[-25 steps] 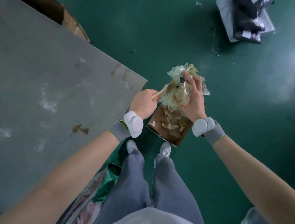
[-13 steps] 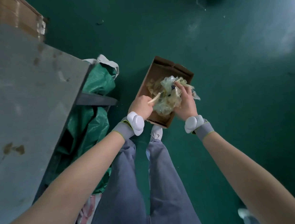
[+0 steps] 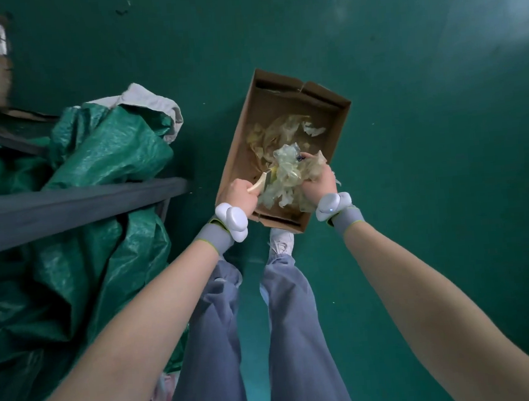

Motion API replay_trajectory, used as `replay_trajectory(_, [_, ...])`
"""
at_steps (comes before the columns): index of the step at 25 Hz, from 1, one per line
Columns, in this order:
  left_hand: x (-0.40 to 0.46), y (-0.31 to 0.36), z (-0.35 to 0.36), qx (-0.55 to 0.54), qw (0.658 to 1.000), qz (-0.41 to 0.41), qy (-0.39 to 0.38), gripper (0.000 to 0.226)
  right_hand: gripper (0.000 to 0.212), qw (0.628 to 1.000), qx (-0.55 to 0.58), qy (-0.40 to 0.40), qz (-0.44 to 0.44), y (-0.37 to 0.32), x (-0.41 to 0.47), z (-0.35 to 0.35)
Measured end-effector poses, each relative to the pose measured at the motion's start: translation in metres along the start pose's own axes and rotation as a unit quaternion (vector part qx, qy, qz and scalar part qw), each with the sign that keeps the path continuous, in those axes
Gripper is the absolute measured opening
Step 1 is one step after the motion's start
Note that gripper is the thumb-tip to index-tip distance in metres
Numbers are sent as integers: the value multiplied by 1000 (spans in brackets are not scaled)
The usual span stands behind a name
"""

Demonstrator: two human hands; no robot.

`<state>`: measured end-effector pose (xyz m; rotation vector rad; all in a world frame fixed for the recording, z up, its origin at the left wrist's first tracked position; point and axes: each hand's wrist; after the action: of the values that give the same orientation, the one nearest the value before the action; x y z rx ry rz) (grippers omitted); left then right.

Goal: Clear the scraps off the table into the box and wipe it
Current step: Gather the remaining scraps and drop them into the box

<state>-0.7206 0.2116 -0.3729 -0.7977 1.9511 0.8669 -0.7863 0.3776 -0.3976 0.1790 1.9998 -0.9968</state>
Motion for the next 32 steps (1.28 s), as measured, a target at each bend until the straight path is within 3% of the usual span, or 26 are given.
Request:
replay_trajectory(8, [80, -20, 22, -26, 997, -78, 2, 39, 18, 991, 86, 14, 100, 51, 66, 23])
replay_trajectory(12, [89, -23, 30, -35, 996, -77, 13, 30, 31, 968, 180, 20, 176, 50, 71, 25])
replay_trajectory(16, [76, -22, 38, -54, 997, -32, 38, 22, 73, 928, 288, -28, 236, 81, 100, 30])
replay_trajectory(20, [55, -22, 23, -58, 997, 23, 38, 31, 43, 882, 368, -16, 292, 60, 89, 33])
replay_trajectory(22, [47, -24, 11, -50, 997, 61, 19, 25, 23, 880, 368, -2, 301, 59, 92, 36])
replay_trajectory(25, [41, -25, -9, -61, 993, 97, 11, 23, 16, 883, 369, 13, 291, 53, 92, 35])
replay_trajectory(28, [37, -24, -26, -74, 991, 113, 11, 18, 44, 894, 356, 22, 271, 57, 104, 36])
replay_trajectory(32, [41, -25, -34, -84, 988, 121, -53, 18, 50, 901, 335, 20, 274, 51, 107, 37])
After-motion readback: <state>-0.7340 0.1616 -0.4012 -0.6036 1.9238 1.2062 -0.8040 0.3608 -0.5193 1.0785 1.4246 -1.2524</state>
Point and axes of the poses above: each hand's wrist, its own x-axis towards the middle knuckle, its own z-axis out of the palm, y = z × x, and after that the axes turned 7 degrees about -y, right-handed
